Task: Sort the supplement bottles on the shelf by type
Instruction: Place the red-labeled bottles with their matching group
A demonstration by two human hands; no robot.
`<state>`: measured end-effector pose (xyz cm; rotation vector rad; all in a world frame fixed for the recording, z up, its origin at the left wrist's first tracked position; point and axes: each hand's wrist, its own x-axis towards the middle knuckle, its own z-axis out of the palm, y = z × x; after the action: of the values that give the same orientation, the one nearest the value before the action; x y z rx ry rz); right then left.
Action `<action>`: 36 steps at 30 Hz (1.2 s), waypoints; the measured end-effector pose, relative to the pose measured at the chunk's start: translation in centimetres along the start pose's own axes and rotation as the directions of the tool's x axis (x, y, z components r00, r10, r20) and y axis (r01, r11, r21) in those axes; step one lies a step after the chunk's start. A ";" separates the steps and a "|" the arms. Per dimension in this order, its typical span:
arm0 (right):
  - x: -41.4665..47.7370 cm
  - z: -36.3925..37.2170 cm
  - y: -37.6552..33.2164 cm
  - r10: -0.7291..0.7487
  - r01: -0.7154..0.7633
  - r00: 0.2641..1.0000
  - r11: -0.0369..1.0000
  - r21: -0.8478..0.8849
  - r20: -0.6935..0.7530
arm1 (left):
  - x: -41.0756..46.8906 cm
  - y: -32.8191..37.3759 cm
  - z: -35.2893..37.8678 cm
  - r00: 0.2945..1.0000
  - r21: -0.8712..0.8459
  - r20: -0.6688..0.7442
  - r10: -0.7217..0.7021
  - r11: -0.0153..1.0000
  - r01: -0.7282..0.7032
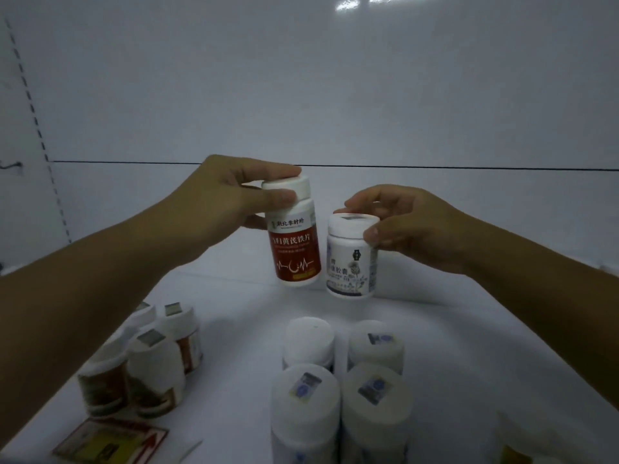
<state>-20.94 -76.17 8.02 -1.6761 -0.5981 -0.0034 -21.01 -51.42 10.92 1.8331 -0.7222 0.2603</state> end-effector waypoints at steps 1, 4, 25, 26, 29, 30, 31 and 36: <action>0.5 0.3 0.3 -0.001 0.000 1.000 0.999 -0.039 -0.004 | -0.1 -0.2 -0.6 1.000 -0.003 -0.011 0.004 1.000 -0.004; 1.4 0.9 1.3 0.040 -0.038 0.999 0.984 -0.171 0.009 | -0.4 -1.0 -2.0 1.000 0.002 -0.003 0.014 1.000 -0.014; 4.9 7.5 -0.9 0.008 0.026 0.998 0.867 -0.498 0.067 | -1.5 -2.1 -8.4 0.993 0.061 0.043 -0.110 0.992 0.108; 6.1 9.1 -1.8 -0.020 0.059 0.996 0.875 -0.480 0.086 | -1.7 -1.4 -9.1 0.992 0.082 0.037 -0.120 0.990 0.116; 8.9 13.7 -3.6 -0.098 0.147 0.987 0.880 -0.452 0.129 | -2.5 -0.2 -11.4 0.992 0.115 -0.017 -0.127 0.985 0.128; 9.7 14.9 -3.8 -0.120 0.167 0.984 0.879 -0.447 0.132 | -3.0 -0.2 -12.4 0.992 0.120 -0.035 -0.123 0.985 0.126; 10.4 16.1 -3.9 -0.135 0.178 0.983 0.880 -0.440 0.127 | -3.4 -0.3 -13.3 0.992 0.130 -0.046 -0.119 0.984 0.124; 14.2 21.5 -3.2 -0.085 0.140 0.985 0.901 -0.412 0.149 | -5.4 -3.1 -18.8 0.991 0.158 -0.037 -0.130 0.978 0.134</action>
<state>-16.91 -50.71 11.21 -2.0694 -0.8356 -0.1173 -20.44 -31.77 12.96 2.0173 -0.5712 0.2610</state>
